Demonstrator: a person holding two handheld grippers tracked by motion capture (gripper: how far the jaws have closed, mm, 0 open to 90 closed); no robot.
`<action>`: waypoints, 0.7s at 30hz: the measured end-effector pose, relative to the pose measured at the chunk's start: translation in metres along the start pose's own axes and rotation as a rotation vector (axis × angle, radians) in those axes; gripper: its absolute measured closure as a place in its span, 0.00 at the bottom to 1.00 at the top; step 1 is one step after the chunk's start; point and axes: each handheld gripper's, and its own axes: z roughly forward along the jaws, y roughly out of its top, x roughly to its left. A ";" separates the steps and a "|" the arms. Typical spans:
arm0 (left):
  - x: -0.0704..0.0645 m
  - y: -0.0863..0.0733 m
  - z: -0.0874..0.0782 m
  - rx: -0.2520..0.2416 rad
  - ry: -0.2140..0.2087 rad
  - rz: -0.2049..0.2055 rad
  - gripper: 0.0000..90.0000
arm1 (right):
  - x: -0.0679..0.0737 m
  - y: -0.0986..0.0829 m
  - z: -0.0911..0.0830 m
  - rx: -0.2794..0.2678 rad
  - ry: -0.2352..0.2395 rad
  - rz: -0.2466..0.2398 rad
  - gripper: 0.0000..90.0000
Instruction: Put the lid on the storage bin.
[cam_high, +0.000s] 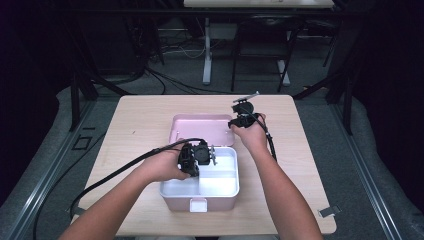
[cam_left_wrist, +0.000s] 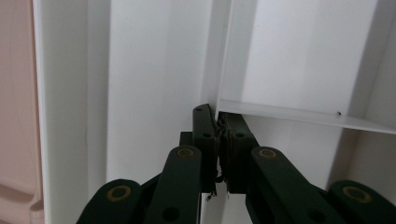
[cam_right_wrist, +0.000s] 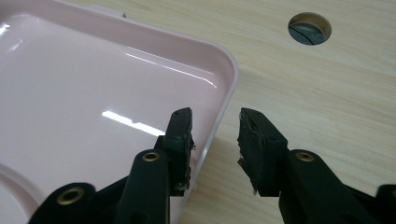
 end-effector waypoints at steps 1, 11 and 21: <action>0.000 0.000 0.000 0.002 0.002 0.003 0.96 | 0.001 0.000 0.001 0.006 -0.009 -0.003 0.73; 0.000 0.000 0.000 0.002 0.001 0.002 0.96 | 0.002 0.000 0.011 0.032 -0.019 0.025 0.79; 0.000 0.000 0.000 0.002 0.001 0.001 0.96 | 0.003 0.001 0.011 0.044 -0.005 0.072 0.86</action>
